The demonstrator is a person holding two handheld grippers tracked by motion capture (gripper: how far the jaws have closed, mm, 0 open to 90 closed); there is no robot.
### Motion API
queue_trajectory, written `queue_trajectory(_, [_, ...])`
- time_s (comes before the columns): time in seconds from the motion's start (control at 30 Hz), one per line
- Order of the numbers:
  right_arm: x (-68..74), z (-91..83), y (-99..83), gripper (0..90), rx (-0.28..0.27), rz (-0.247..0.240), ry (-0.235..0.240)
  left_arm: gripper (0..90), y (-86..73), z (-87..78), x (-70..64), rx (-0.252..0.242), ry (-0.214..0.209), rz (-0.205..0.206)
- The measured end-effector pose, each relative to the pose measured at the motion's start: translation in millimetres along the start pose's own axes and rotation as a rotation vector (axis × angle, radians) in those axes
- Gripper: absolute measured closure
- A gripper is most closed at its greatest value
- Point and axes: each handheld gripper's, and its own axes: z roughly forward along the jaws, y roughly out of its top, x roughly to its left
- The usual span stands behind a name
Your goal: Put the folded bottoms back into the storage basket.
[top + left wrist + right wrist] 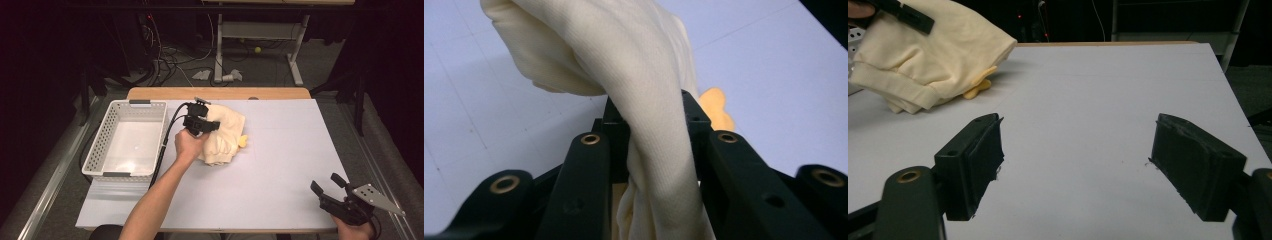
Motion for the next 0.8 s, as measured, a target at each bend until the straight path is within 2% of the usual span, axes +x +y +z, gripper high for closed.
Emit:
queue_trajectory(0.13, [-0.2,-1.1,-0.3,21.3,-0.002,-0.003,0.001,70.5,-0.8,-11.4,-1.2,-0.005,0.005,0.015])
queue_trajectory(0.8, [0.1,-3.9,-1.4,21.3,0.002,0.001,-0.011,70.6,-5.3,-59.0,3.7,-0.058,-0.018,0.036])
